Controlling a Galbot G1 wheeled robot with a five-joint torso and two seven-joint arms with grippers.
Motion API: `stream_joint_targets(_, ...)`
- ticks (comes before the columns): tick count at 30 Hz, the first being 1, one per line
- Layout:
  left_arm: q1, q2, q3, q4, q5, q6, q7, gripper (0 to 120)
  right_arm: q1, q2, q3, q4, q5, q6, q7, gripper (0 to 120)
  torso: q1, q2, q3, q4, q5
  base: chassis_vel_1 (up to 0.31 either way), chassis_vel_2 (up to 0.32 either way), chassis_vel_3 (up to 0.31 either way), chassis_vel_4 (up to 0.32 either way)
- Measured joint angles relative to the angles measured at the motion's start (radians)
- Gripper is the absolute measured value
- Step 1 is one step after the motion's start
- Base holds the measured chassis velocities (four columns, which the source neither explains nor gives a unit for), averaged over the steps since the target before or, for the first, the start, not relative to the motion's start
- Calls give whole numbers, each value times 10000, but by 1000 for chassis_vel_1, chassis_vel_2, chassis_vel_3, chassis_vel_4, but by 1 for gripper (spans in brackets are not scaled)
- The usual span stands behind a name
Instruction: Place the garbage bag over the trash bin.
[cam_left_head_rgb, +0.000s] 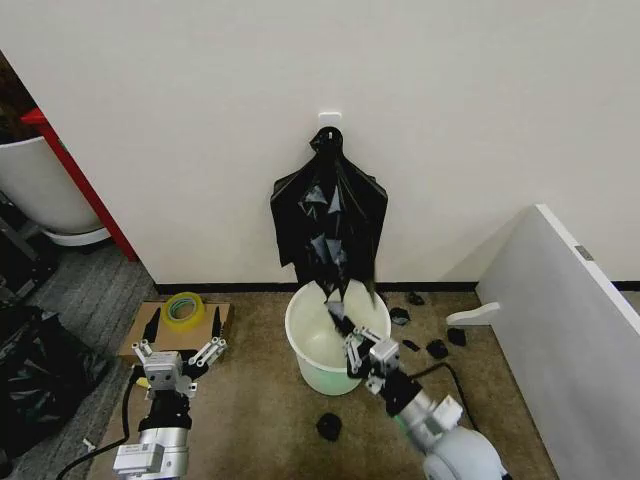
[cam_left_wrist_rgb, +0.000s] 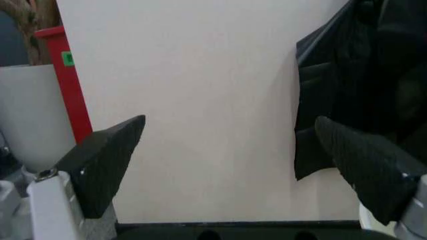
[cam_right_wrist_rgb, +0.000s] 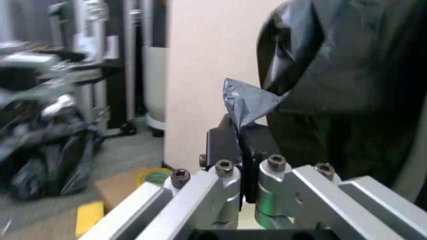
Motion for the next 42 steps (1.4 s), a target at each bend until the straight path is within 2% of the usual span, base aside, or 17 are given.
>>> stream_joint_targets(5, 39, 31, -20, -31, 0, -9, -2, 100, -110, -24, 532, -170, -169, 642, -1387, 0, 0, 0, 0, 0, 1, 0, 0, 0, 0)
stream_joint_targets(8, 37, 29, -1, -30, 0, -17, -7, 100, -115, -91, 1026, -164, 211, 677, -2679, 0, 0, 0, 1, 0, 0, 0, 0, 0, 0)
stream_joint_targets(14, 29, 25, 69, -16, 7, -21, -11, 100, -100, -229, 1659, -127, 282, 746, -4147, 0, 0, 0, 1, 0, 0, 0, 0, 0, 0)
stream_joint_targets(28, 26, 42, 84, -2, 16, -25, -12, 100, 6, -189, 1986, -81, -337, 1114, -4981, 0, 0, 0, 1, 0, 1, 0, 0, 0, 0)
stream_joint_targets(33, 17, 49, 84, -2, 16, -28, -11, 100, 30, -175, 1945, -75, -458, 1163, -4776, 0, 0, 0, 1, 0, 0, 0, 0, 0, 0)
stream_joint_targets(36, -11, 263, 230, -249, -163, 34, 70, 100, 111, -105, 1730, -110, -485, 1102, -3748, 0, 0, 0, 1, 1, -1, 0, 0, 0, 0)
stream_joint_targets(38, -187, 721, 318, -680, -446, 188, 311, 100, 202, -43, 1510, -116, -861, 912, -2587, 0, 0, -1, 1, -2, -1, 0, 0, 0, 0)
stream_joint_targets(39, -187, 721, 318, -680, -446, 188, 311, 100, 202, -43, 1510, -116, -861, 912, -2587, 0, 0, -1, 1, -2, -1, 0, 0, 0, 0)
stream_joint_targets(41, -540, 1581, 398, -1255, -1128, 490, 698, 100, 361, 29, 1357, -158, -1432, 735, -1442, 0, 0, -1, 1, 1, -1, 0, 0, 0, 0)
stream_joint_targets(42, -824, 2271, 466, -1469, -1617, 676, 889, 100, 433, 45, 1288, -164, -1609, 658, -1026, 0, 0, -1, 1, 0, 0, 0, 0, 0, 0)
